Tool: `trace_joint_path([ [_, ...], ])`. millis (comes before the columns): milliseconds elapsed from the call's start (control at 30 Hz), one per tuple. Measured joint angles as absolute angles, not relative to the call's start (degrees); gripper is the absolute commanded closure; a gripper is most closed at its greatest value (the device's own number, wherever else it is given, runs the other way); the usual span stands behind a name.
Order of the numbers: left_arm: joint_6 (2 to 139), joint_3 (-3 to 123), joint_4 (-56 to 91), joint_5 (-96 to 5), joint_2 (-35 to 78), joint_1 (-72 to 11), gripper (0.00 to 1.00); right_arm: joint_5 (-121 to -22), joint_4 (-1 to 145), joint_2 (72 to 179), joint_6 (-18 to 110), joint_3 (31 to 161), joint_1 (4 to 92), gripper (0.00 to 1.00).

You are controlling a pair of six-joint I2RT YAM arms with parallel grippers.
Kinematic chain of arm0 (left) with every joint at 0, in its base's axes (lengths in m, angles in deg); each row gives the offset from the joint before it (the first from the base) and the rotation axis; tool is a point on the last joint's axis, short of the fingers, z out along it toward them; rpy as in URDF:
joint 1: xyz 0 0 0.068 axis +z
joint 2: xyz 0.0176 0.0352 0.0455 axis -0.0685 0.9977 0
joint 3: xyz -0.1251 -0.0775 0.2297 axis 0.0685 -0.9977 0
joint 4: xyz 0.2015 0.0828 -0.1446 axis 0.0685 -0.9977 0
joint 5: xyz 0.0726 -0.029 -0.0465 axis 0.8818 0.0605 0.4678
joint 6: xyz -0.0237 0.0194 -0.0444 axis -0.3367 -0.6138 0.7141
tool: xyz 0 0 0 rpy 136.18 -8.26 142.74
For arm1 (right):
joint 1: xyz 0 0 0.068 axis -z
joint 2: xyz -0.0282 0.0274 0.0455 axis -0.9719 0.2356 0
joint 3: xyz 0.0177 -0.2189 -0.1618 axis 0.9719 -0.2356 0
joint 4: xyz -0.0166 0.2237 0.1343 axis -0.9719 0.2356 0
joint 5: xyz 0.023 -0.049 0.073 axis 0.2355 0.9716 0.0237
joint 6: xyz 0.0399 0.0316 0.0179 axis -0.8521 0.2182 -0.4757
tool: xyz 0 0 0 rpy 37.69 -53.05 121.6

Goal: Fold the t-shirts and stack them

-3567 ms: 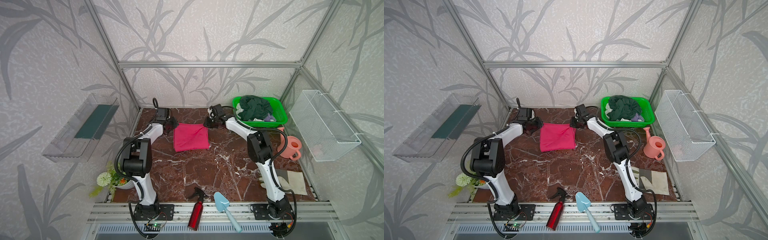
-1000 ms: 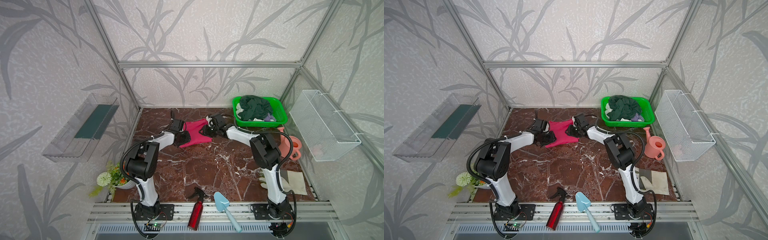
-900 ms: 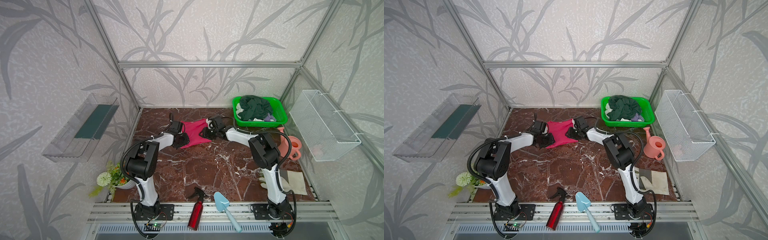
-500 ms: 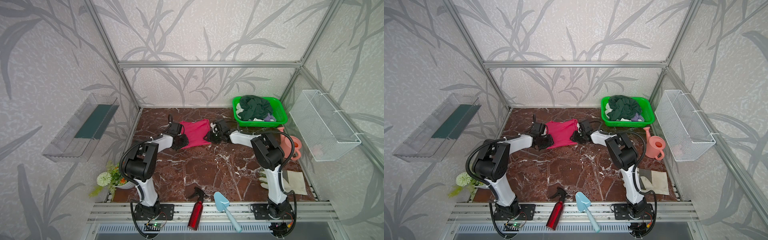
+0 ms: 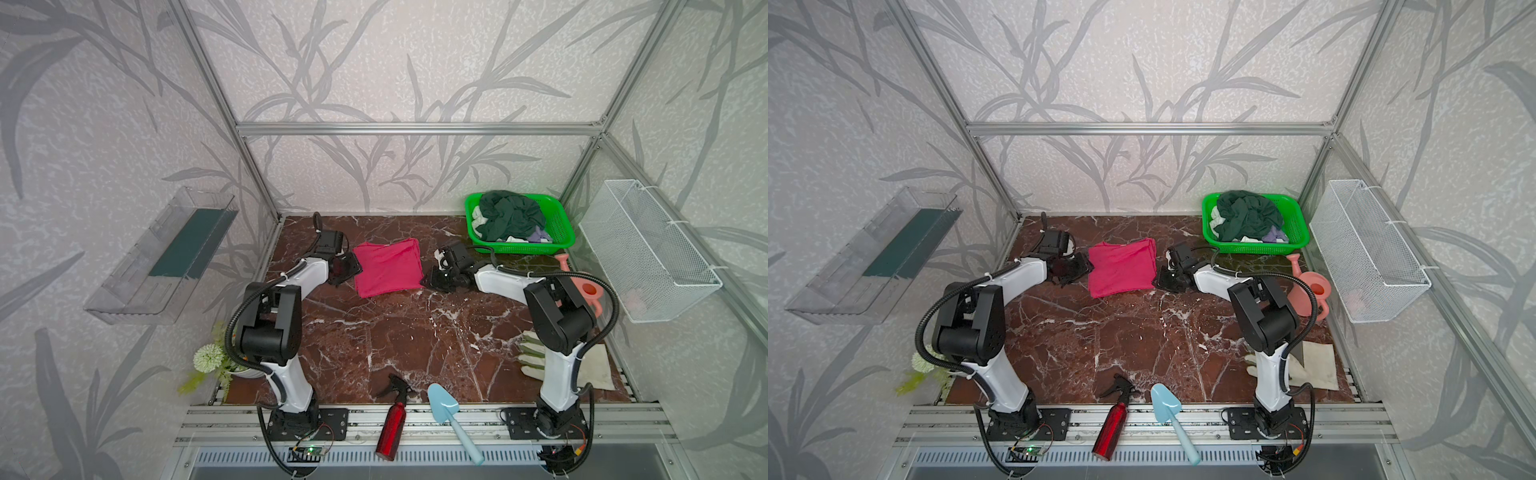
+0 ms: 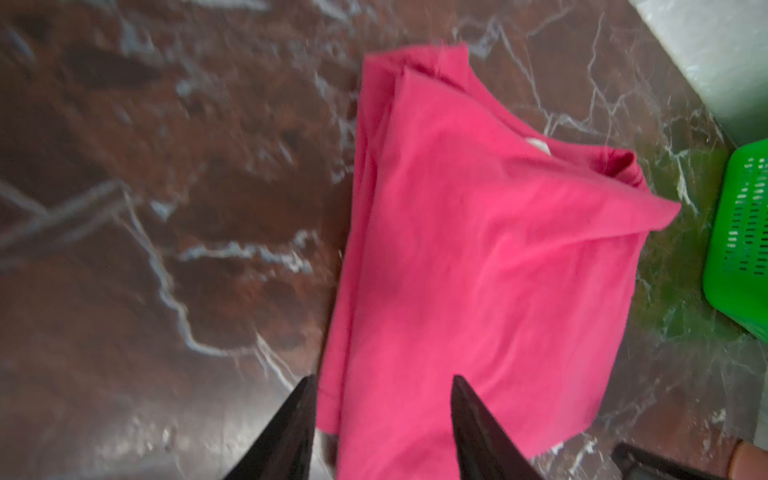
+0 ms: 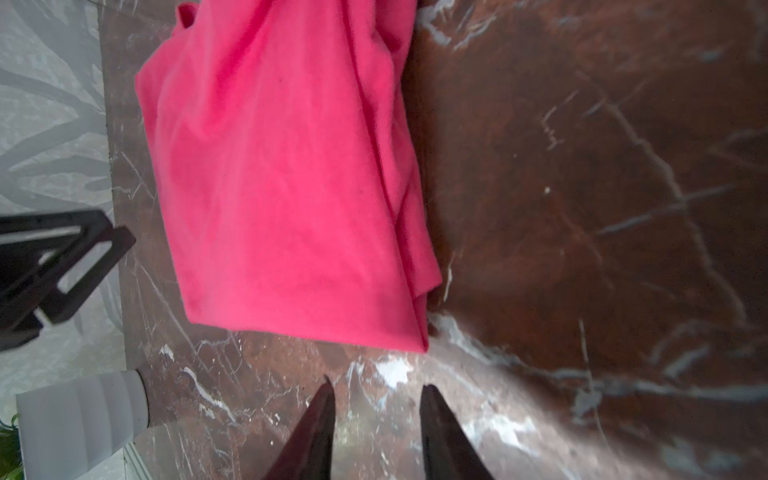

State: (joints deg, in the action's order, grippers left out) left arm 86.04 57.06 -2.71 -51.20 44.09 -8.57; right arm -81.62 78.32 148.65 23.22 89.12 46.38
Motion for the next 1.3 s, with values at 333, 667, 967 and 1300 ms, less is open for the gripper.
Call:
trace_joint_path([
  [333,82.73,69.17,-4.13,-56.49,58.39,-7.43,0.41,-81.55,78.63,138.45,23.07,81.22,43.47,0.50],
  [667,82.32,74.57,-8.11,-58.26,62.08,-9.31,0.87,-79.76,71.61,128.44,23.44,72.02,40.19,0.01],
  [967,79.92,84.10,-17.49,-55.86,65.14,-12.16,1.00,-76.99,64.20,121.42,23.31,63.54,38.09,0.01],
  [1300,70.71,111.96,-39.54,-38.55,72.02,-14.23,1.00,-76.57,62.72,120.44,22.65,61.60,37.90,0.01],
])
